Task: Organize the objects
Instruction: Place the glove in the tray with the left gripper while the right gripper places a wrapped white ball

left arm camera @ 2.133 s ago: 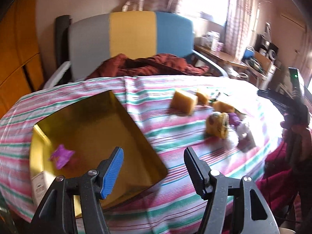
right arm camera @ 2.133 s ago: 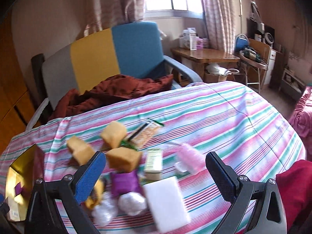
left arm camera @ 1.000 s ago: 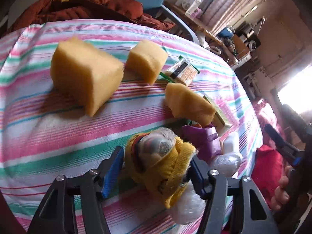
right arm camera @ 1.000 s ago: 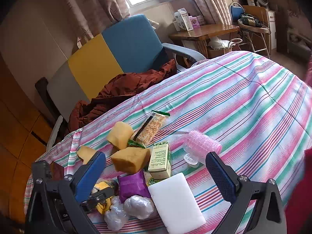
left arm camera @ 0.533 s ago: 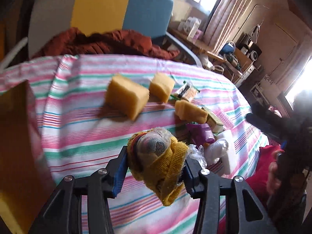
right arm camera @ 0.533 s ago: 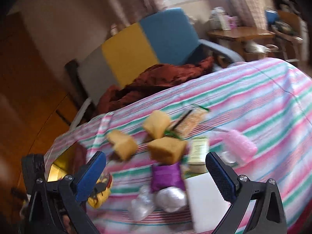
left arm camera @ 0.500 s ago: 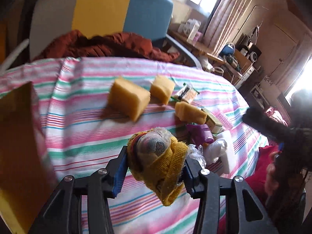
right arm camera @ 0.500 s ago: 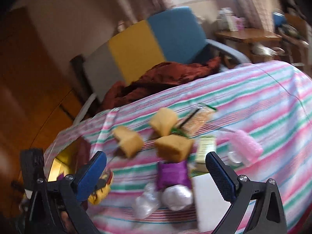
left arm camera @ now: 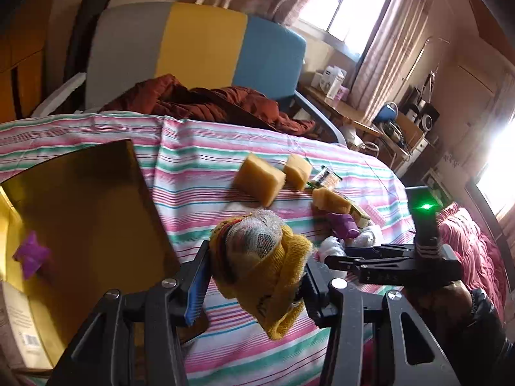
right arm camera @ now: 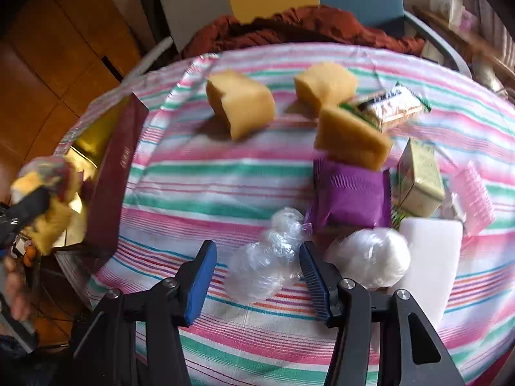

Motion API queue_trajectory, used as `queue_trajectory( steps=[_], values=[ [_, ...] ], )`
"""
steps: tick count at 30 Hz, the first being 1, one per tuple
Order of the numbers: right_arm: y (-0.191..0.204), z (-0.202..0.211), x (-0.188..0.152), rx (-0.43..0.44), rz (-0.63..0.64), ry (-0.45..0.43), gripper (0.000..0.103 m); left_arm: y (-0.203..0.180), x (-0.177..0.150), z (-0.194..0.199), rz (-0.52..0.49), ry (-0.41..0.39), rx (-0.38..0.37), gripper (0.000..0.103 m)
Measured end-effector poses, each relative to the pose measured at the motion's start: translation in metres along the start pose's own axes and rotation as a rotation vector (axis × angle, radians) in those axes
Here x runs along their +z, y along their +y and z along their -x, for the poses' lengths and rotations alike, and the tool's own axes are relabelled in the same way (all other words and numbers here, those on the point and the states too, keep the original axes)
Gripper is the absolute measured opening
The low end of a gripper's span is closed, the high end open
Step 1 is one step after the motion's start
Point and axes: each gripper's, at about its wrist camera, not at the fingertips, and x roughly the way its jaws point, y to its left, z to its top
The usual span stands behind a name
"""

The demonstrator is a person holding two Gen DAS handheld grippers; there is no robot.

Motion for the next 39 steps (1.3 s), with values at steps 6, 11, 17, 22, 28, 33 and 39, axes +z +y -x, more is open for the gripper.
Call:
queue_trajectory(
  steps=[6,11,17,22,28,33,39],
  values=[
    [0.001,-0.019,-0.004,-0.139,-0.008,0.048,0.054,0.025,-0.007,0.022,0.045,-0.031,0.018,0.050],
    [0.017,-0.018,-0.011,-0.188,0.054,0.024,0.036,0.046,-0.020,0.033,0.085,-0.032,0.044,0.050],
    [0.050,0.007,-0.013,-0.158,0.130,-0.060,0.036,0.072,-0.028,0.050,0.130,-0.061,0.088,0.050],
    [0.102,0.029,0.000,-0.082,0.204,-0.149,0.036,0.099,-0.017,0.063,0.150,-0.098,0.166,0.050],
    [0.182,0.024,0.025,0.036,0.323,-0.180,0.036,0.147,0.010,0.068,0.186,-0.112,0.300,0.052],
    [0.238,-0.002,0.049,0.086,0.380,-0.157,0.036,0.182,0.036,0.066,0.178,-0.134,0.434,0.059],
    [0.287,-0.024,0.065,0.089,0.422,-0.170,0.060,0.198,0.044,0.085,0.199,-0.184,0.500,0.079]
  ],
)
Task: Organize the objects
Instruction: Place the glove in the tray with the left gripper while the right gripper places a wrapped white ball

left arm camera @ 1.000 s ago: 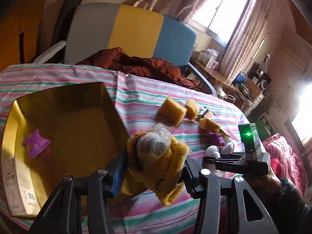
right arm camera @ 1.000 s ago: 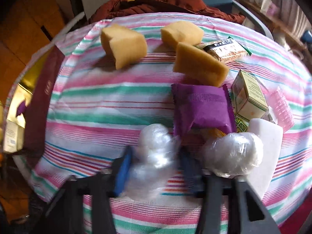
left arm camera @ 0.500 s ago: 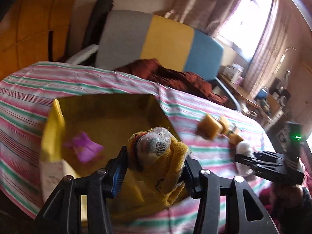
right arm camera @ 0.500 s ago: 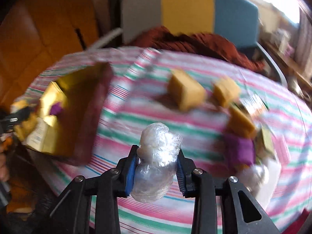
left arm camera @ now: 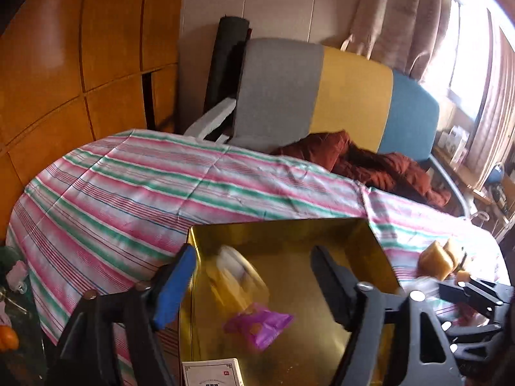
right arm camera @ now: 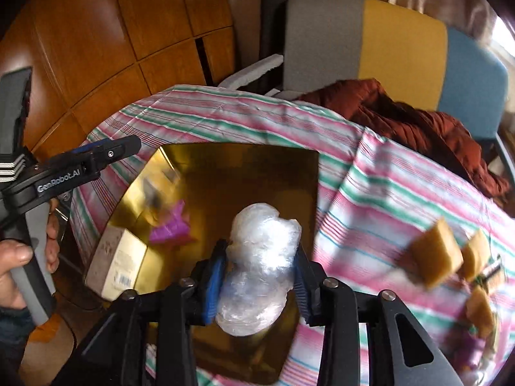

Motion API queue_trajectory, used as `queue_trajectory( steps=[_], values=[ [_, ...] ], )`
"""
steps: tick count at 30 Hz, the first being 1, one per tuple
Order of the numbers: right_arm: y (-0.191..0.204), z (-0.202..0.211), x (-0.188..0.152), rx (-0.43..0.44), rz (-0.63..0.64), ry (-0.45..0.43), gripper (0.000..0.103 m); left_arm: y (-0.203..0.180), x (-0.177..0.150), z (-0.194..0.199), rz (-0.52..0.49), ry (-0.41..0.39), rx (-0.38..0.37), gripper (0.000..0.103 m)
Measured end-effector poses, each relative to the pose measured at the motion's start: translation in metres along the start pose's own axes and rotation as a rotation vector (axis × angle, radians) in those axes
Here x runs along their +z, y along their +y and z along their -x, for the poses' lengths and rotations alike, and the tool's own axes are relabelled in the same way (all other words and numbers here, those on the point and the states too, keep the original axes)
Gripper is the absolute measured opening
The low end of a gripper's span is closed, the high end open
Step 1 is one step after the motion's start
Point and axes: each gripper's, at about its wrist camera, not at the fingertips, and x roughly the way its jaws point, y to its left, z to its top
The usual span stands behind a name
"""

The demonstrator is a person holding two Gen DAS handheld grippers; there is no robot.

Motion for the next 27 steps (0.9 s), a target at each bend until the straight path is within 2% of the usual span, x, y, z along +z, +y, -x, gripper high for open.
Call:
queue_trajectory(
  steps=[2,7,11,18,27],
  values=[
    [0.011,0.001,0.003,0.019,0.007,-0.020,0.077,0.000,-0.004,0.010,0.000,-0.022,0.012,0.080],
    [0.023,0.005,-0.007,-0.003,0.018,-0.033,0.079,-0.003,-0.017,0.030,0.020,-0.050,0.020,0.080],
    [0.022,0.015,-0.019,-0.043,-0.029,-0.060,0.090,-0.008,-0.030,0.045,0.035,-0.060,0.034,0.080],
    [0.024,0.035,-0.033,-0.121,-0.039,-0.133,0.100,-0.016,-0.049,0.056,0.046,-0.044,0.020,0.080],
    [0.027,0.052,-0.051,-0.185,-0.027,-0.180,0.102,-0.021,-0.075,0.060,0.037,-0.007,0.027,0.080]
  ],
)
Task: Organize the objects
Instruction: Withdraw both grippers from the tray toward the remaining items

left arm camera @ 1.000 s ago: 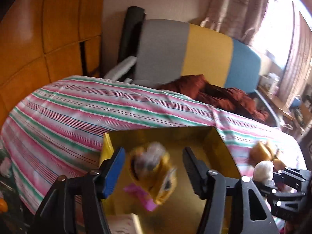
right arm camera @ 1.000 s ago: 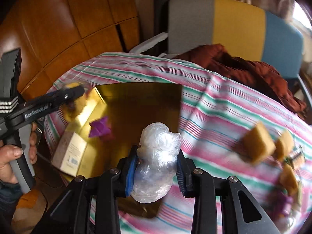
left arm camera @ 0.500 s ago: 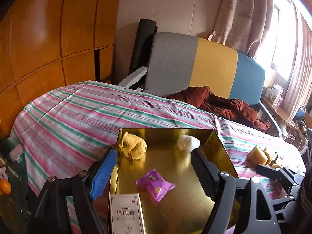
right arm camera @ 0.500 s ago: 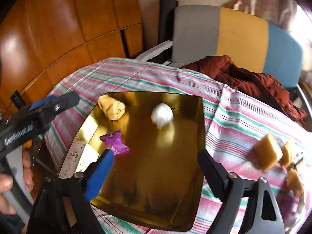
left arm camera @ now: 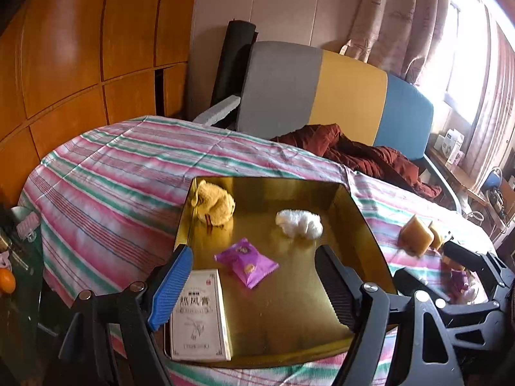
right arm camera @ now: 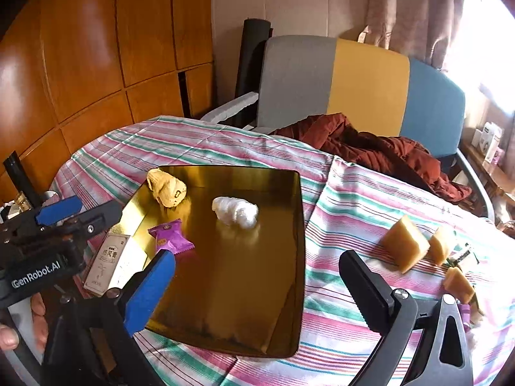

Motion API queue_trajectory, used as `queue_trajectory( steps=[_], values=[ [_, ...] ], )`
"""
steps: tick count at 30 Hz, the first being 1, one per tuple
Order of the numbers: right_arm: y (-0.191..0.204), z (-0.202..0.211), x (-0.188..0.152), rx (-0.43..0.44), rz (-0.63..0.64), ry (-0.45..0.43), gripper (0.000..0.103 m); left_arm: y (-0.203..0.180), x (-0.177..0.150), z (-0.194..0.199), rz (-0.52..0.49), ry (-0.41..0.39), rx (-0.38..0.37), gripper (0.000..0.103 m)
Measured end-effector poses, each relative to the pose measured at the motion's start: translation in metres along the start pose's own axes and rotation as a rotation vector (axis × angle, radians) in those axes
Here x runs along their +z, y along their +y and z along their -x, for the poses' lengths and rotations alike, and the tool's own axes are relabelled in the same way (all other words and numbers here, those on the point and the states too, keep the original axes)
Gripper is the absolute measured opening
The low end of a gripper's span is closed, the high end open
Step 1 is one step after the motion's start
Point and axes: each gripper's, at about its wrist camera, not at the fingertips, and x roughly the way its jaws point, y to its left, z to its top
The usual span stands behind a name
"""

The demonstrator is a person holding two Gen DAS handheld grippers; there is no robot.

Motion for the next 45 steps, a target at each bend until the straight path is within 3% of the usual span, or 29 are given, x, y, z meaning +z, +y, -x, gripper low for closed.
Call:
queue_trajectory(
  steps=[28,36,45],
  values=[
    [-0.030,0.012,-0.027,-0.038,-0.073,-0.008,0.103,-0.029,-0.019,0.008,-0.098,0.028,-0.016,0.080],
    [-0.049,0.012,-0.035,-0.061,-0.118,0.003,0.103,-0.037,-0.023,0.005,-0.106,0.034,-0.048,0.080],
    [-0.078,0.013,-0.049,-0.091,-0.177,0.026,0.103,-0.047,-0.021,0.002,-0.101,0.068,-0.150,0.080]
  ],
)
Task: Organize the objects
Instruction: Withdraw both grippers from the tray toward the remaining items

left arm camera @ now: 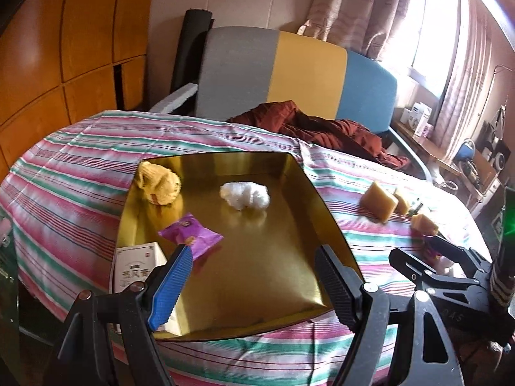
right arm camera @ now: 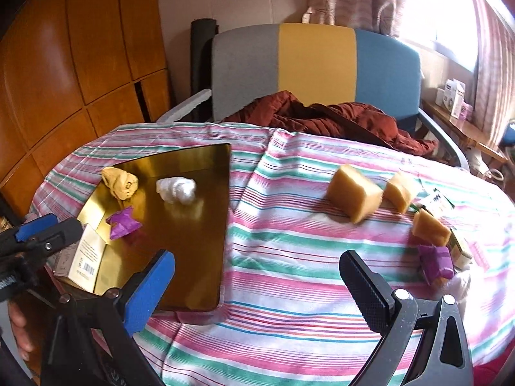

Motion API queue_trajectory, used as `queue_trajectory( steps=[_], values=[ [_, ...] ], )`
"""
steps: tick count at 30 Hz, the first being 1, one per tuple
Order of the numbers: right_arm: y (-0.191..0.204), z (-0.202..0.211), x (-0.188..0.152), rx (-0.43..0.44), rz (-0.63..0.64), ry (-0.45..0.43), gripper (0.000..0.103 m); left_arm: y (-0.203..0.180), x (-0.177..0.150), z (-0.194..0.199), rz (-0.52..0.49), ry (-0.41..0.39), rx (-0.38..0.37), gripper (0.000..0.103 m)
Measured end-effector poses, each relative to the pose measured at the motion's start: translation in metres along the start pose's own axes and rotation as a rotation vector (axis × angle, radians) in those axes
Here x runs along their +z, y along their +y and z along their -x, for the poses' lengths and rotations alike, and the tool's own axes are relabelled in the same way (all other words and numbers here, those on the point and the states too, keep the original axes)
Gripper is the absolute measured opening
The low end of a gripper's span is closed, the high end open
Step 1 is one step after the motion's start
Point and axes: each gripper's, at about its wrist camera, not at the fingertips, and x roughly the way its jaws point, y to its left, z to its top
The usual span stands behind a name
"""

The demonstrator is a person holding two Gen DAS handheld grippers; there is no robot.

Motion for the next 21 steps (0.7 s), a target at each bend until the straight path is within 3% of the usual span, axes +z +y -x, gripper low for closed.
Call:
queue_trajectory(
  steps=[9,21],
  values=[
    [-0.065,0.005,-0.007,-0.089,-0.108,0.027,0.103,-0.023,0.005,-0.010,-0.059,0.036,-0.049,0.080],
    [-0.197,0.041,0.009,-0.245,-0.320,0.008,0.103,-0.091,0.027,-0.025,-0.232,0.040,-0.110,0.080]
  ],
)
